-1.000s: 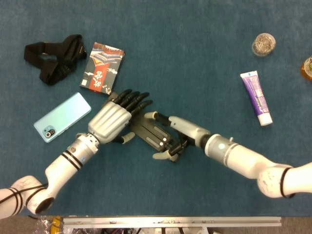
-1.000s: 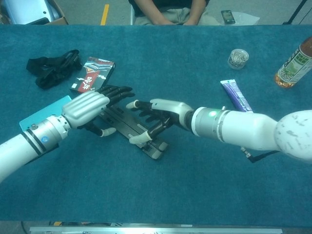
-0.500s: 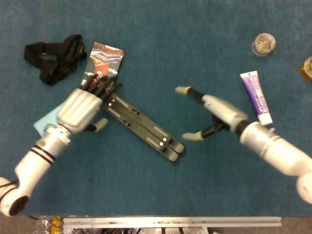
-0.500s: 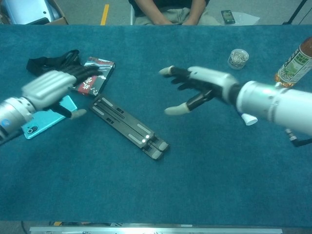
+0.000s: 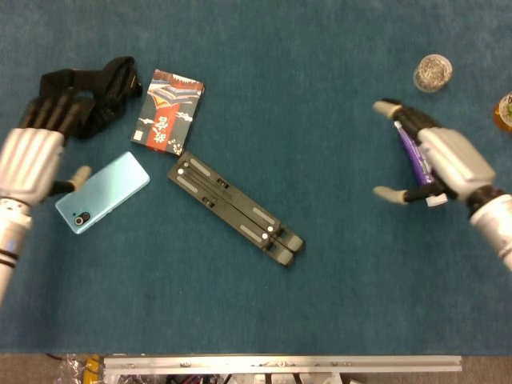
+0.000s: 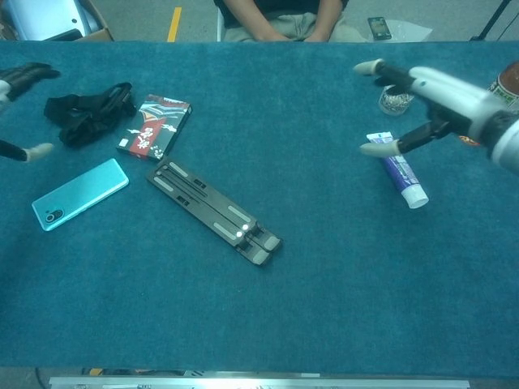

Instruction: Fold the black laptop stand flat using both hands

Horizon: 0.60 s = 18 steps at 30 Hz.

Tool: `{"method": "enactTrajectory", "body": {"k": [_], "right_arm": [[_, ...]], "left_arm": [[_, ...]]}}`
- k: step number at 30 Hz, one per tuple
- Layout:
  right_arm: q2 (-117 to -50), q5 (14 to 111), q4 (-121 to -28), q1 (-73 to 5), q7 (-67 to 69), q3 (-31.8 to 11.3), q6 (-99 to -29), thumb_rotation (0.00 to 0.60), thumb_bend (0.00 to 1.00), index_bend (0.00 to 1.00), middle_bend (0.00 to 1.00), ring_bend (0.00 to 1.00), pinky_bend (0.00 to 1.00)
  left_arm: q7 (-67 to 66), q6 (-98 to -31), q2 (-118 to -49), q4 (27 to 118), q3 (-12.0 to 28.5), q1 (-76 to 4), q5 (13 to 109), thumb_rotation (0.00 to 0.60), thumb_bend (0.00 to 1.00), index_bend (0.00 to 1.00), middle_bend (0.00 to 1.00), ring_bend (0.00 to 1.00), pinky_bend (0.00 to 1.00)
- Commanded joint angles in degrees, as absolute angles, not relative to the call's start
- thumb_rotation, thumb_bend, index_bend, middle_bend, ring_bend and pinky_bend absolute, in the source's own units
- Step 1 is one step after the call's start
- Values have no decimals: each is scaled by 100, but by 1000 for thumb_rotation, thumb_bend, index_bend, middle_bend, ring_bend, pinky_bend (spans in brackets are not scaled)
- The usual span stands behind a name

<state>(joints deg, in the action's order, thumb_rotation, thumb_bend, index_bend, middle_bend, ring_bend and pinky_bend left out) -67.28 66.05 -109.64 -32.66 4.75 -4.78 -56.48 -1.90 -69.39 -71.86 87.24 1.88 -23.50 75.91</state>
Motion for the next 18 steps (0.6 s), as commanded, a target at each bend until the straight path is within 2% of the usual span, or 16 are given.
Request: {"method": "enactTrajectory", "body": {"k": [1,8,18], "right_arm": [[-6671,6834,-10859,-2961,36,-335,-6150,504,163,0,0,0,85],[-6836,7305,-10707,-2425,-948,-62,-7151,505,165,0,0,0,85],[-6788,7905,-10782,-1686,-1424,219,-8150,504,165,0,0,0,85]], "left_arm": [[-154,-7113,-7048,8720,248,-2184,7460,600,284,0,0,0,0],[-259,-7514,-6753,8887,204,-1807,7467,600,284,0,0,0,0],[-429,-8029,-6516,9344,-64,-1284,7800,600,284,0,0,0,0]]}}
